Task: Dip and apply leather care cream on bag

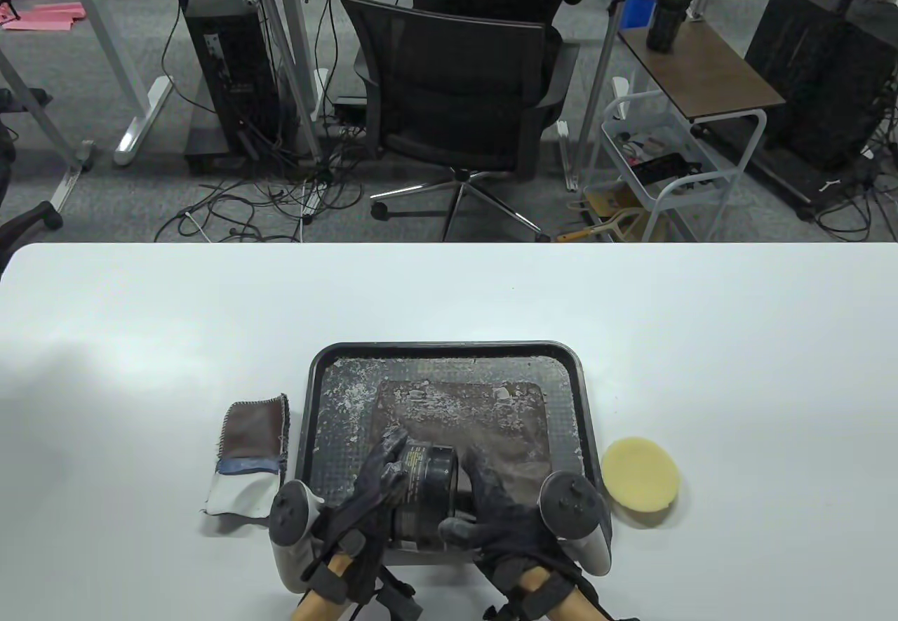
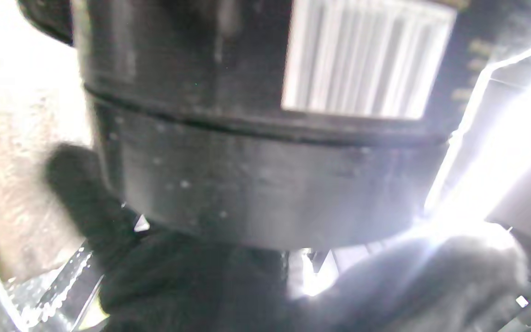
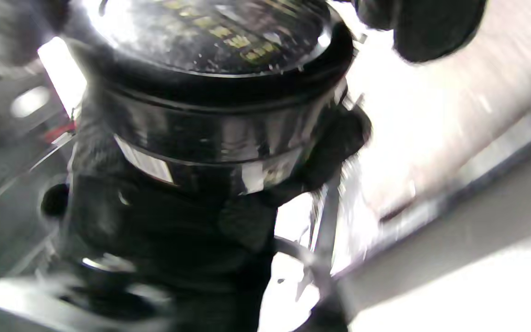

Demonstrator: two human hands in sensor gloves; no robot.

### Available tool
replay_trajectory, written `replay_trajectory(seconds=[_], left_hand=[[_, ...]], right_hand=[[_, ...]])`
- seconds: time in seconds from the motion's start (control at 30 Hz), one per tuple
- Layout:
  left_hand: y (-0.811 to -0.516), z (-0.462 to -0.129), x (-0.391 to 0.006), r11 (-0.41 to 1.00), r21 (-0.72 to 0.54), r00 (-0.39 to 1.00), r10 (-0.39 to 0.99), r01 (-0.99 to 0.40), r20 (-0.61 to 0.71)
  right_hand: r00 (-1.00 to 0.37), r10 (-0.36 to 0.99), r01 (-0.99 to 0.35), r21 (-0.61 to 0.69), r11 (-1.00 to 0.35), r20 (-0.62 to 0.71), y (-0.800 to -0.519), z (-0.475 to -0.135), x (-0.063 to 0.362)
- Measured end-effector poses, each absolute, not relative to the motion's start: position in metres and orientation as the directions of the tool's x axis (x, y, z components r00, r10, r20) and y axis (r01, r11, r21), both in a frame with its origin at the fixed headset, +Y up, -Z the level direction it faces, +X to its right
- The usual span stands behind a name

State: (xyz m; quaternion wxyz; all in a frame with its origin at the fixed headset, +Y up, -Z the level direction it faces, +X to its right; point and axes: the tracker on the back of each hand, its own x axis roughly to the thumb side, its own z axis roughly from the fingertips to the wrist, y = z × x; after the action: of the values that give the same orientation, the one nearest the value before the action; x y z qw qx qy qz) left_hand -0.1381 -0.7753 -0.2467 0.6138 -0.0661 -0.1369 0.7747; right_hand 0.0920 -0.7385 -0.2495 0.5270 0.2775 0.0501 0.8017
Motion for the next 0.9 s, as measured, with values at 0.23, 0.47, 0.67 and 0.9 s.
replay_trajectory(seconds=[0.23, 0.47, 0.67, 0.9], left_hand=[[-0.773, -0.245, -0.13, -0.25, -0.354, -0.287, 0.956, -0.901, 0.055], [-0.765, -0.246, -0.132, -0.004, -0.344, -0.076, 0.978, -0.939, 0.196], [-0.77, -0.248, -0.132, -0.042, -0.352, -0.103, 0.982, -0.935, 0.156], [-0.779, -0.248, -0.134, -0.231, -0.371, -0.261, 0.965, -0.899, 0.031]], right_hand=[[-0.4, 0.67, -0.725, 0.231, -0.648, 0.625, -0.724, -0.241, 0.087], [-0.204, 0.975, -0.865, 0.449, -0.224, 0.093, -0.753, -0.247, 0.091], [-0.161, 0.983, -0.868, 0.46, -0.185, 0.092, -0.754, -0.249, 0.094], [-0.442, 0.533, -0.65, 0.152, -0.744, 0.722, -0.721, -0.239, 0.091]])
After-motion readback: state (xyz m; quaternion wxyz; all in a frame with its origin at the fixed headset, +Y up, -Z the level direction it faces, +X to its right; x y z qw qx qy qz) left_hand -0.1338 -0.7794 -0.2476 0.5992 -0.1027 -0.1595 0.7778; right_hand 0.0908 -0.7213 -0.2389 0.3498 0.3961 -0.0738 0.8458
